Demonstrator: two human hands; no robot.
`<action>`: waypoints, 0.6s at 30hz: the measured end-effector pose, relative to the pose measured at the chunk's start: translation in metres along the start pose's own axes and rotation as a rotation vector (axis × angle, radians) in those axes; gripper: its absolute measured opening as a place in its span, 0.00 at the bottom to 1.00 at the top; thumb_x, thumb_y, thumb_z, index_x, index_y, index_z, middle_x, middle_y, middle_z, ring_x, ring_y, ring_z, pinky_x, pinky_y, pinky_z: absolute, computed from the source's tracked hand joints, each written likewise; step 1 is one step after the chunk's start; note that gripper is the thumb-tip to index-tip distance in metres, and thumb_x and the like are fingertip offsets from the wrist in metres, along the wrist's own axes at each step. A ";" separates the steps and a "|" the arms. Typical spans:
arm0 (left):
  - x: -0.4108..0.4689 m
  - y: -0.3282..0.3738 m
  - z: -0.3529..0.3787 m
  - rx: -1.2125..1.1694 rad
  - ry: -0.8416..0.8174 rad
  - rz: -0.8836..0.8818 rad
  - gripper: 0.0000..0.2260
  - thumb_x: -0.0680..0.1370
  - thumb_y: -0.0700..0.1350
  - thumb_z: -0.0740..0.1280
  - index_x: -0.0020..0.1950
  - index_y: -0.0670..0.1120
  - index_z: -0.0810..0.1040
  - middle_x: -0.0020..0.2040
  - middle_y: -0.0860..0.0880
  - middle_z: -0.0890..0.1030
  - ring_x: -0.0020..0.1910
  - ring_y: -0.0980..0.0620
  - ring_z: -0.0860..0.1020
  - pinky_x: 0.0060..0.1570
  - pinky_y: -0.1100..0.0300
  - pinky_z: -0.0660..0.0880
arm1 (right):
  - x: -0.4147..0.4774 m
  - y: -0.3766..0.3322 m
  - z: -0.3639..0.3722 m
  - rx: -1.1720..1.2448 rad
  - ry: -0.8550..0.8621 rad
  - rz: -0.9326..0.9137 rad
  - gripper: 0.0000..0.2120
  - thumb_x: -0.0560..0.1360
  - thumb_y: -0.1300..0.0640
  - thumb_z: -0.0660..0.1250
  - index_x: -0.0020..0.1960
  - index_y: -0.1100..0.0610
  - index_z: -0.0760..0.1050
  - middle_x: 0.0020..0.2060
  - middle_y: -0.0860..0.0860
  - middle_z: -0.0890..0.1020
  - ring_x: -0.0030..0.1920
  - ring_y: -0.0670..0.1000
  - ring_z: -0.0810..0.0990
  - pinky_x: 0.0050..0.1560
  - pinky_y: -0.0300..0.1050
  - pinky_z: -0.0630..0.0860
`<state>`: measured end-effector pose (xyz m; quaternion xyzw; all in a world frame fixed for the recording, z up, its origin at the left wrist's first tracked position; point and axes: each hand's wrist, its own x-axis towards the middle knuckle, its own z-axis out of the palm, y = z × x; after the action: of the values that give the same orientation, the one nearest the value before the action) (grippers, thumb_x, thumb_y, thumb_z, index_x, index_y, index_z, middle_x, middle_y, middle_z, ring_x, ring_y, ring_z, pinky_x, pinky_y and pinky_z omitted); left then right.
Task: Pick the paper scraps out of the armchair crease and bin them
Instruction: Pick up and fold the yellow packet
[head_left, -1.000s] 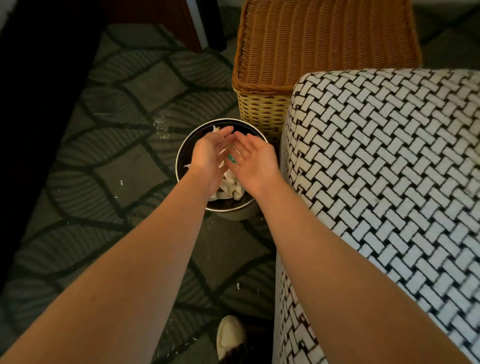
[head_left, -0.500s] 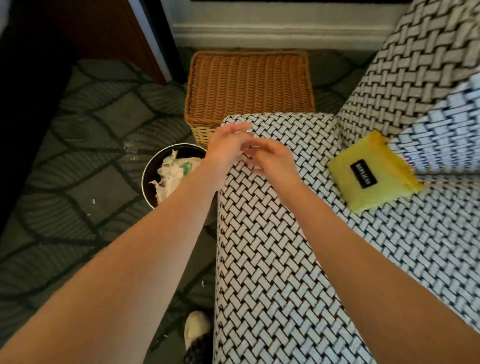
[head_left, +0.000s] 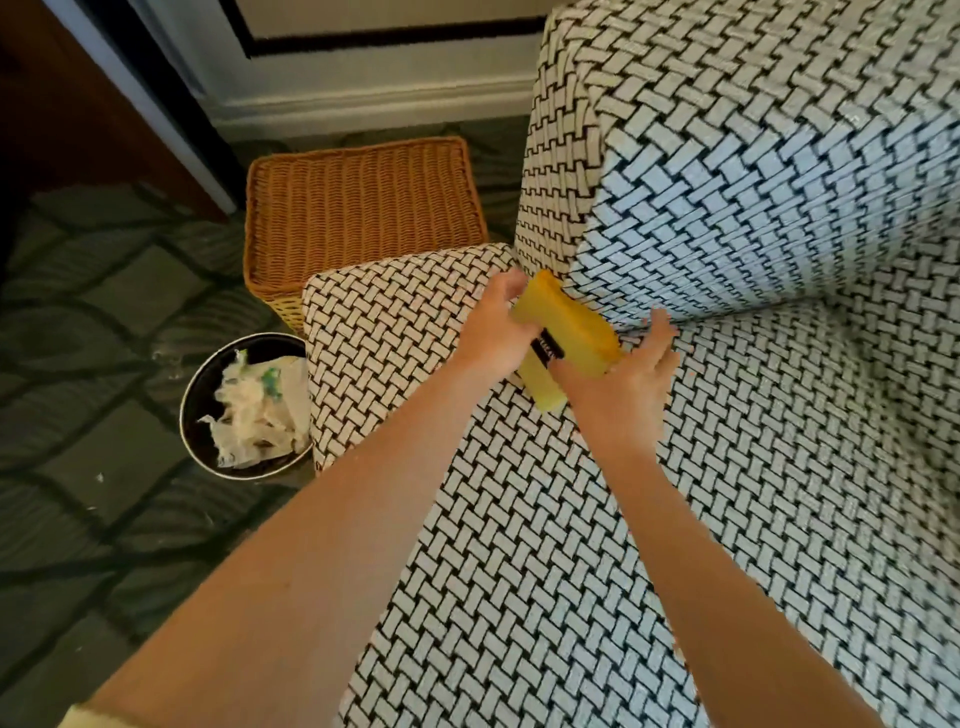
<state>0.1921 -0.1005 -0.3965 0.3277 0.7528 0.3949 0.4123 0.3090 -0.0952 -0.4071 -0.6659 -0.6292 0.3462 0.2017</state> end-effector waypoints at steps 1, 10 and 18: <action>0.000 0.000 0.003 0.005 0.004 -0.005 0.20 0.76 0.35 0.64 0.67 0.46 0.67 0.66 0.49 0.72 0.65 0.50 0.70 0.66 0.56 0.66 | 0.003 0.001 -0.002 0.068 -0.095 0.030 0.36 0.69 0.54 0.72 0.71 0.56 0.58 0.54 0.48 0.72 0.48 0.47 0.74 0.46 0.38 0.73; -0.009 -0.007 -0.024 -0.005 0.098 -0.125 0.12 0.72 0.40 0.70 0.55 0.47 0.79 0.53 0.48 0.79 0.54 0.51 0.75 0.59 0.57 0.67 | -0.003 0.005 -0.012 0.254 -0.200 -0.141 0.08 0.72 0.59 0.69 0.46 0.48 0.74 0.34 0.47 0.79 0.33 0.53 0.77 0.32 0.40 0.75; -0.023 -0.001 -0.024 0.004 0.320 -0.125 0.12 0.74 0.46 0.69 0.57 0.49 0.76 0.39 0.56 0.73 0.40 0.59 0.72 0.34 0.74 0.67 | -0.005 -0.008 -0.026 0.256 -0.231 -0.129 0.12 0.73 0.62 0.68 0.55 0.52 0.74 0.38 0.47 0.81 0.36 0.54 0.81 0.39 0.47 0.80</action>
<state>0.1810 -0.1273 -0.3811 0.2139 0.8285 0.4142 0.3102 0.3218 -0.0945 -0.3830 -0.5489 -0.6405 0.4840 0.2327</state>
